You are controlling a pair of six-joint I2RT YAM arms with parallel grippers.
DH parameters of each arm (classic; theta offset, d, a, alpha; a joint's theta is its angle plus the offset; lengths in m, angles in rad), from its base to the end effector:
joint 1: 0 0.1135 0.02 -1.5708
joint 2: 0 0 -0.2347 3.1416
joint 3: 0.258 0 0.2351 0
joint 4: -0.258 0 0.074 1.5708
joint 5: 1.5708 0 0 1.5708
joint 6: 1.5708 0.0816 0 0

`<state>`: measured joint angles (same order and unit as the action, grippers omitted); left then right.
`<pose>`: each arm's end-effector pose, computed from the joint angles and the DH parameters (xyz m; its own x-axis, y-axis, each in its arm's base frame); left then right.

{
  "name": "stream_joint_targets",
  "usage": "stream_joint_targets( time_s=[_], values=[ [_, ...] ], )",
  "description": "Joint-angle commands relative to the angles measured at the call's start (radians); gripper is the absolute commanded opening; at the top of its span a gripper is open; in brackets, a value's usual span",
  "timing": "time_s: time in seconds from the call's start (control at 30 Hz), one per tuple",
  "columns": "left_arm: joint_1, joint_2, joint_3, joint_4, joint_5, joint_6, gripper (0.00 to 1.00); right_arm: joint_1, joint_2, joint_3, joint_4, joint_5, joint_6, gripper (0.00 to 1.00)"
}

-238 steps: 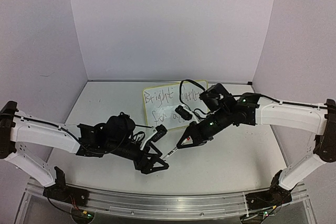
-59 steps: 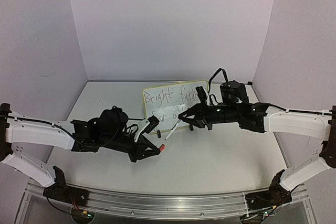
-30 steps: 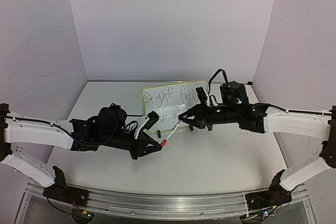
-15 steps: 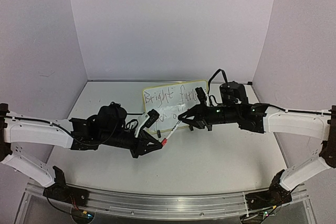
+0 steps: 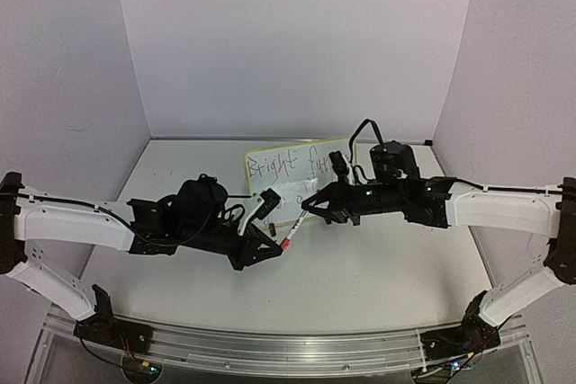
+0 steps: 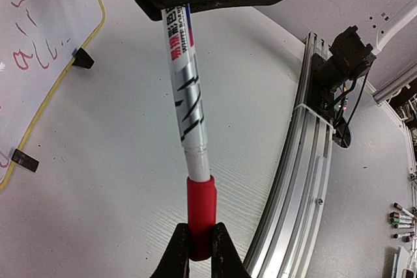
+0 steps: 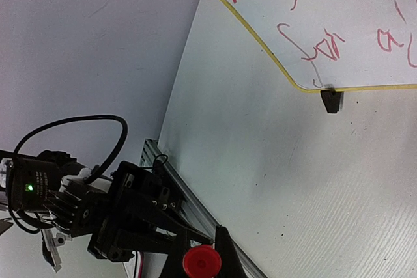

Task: Write a sentence on the whiteboard
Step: Insert the whiteboard marker without the cap into the pen cap.

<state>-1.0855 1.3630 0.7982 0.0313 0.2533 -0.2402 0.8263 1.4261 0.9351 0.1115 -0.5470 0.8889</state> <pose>0.1346 -0.2992 0.1943 -0.4581 0.3749 -0.8060 0.8731 0.3602 -0.3286 0.2048 0.2850 0.2382 -0.9000 0.0018 -0.4358 -0.4073 0.3523 0.8426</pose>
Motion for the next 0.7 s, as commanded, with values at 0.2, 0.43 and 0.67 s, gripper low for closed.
stream_joint_targets(
  time_s=[0.2,0.43,0.67],
  values=[
    [-0.001,0.004,0.093,0.116,-0.068,-0.006,0.0,0.082,0.062,0.09,-0.088,-0.037,-0.096,0.0],
    [-0.001,0.013,0.111,0.129,-0.082,-0.032,0.0,0.102,0.073,0.109,-0.11,-0.032,-0.136,0.0],
    [-0.001,0.015,0.113,0.143,-0.095,-0.06,0.0,0.108,0.078,0.109,-0.11,-0.028,-0.148,0.0]
  ],
)
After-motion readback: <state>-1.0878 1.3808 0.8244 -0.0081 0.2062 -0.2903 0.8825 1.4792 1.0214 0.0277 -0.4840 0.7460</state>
